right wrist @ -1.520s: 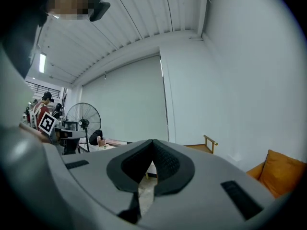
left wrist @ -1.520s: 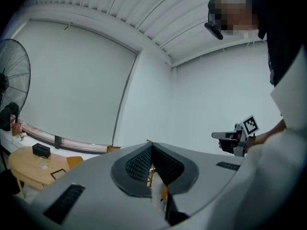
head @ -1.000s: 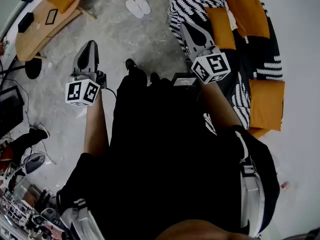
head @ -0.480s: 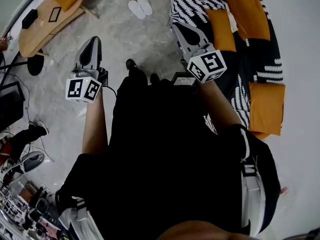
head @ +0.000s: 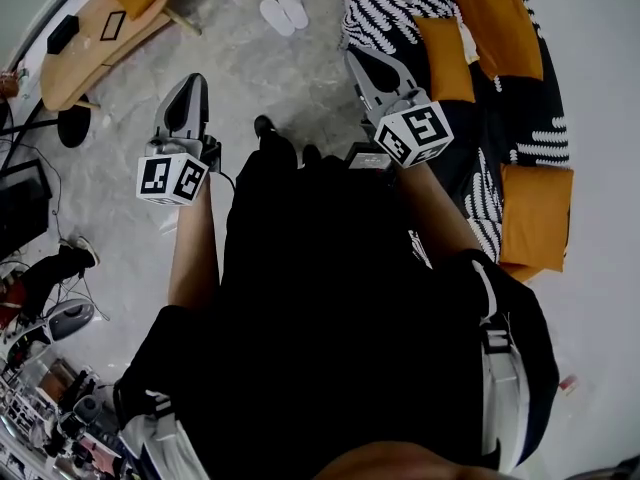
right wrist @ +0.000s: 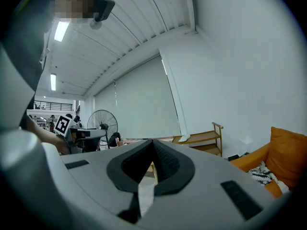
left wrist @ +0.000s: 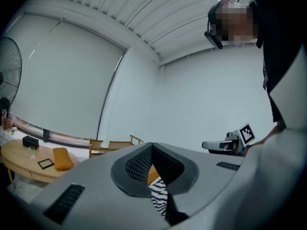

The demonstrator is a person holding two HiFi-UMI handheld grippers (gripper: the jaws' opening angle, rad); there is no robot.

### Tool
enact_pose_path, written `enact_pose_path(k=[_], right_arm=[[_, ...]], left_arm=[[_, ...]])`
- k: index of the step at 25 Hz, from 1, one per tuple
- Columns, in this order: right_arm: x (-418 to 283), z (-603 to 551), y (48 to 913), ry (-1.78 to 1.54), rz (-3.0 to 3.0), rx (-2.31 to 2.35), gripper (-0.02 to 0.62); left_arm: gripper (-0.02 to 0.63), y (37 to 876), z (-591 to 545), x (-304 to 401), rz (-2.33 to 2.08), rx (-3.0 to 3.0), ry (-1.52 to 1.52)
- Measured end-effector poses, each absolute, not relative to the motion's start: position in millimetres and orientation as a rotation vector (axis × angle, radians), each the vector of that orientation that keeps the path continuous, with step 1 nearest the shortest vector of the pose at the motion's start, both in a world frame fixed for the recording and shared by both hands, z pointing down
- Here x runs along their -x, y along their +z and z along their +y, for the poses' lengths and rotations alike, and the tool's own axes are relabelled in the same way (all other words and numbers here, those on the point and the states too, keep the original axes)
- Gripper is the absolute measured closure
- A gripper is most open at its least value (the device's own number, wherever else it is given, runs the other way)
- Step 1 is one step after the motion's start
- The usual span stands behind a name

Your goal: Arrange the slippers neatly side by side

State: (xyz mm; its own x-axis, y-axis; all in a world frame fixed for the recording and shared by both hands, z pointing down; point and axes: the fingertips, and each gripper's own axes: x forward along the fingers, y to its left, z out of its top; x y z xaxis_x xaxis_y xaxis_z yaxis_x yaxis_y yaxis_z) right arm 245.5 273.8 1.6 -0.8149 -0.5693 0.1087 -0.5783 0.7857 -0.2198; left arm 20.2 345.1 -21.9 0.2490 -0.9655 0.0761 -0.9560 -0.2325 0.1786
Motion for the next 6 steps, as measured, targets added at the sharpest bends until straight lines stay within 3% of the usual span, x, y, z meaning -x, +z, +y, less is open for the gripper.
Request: enact_pose_path(k=[6], right_arm=[[-245.1,277.6,2.7,0.391,-2.936,-0.912,0.565]], left_arm=[[0.592,-19.7,343.1,-24.2,-1.796,-2.327,-0.077]])
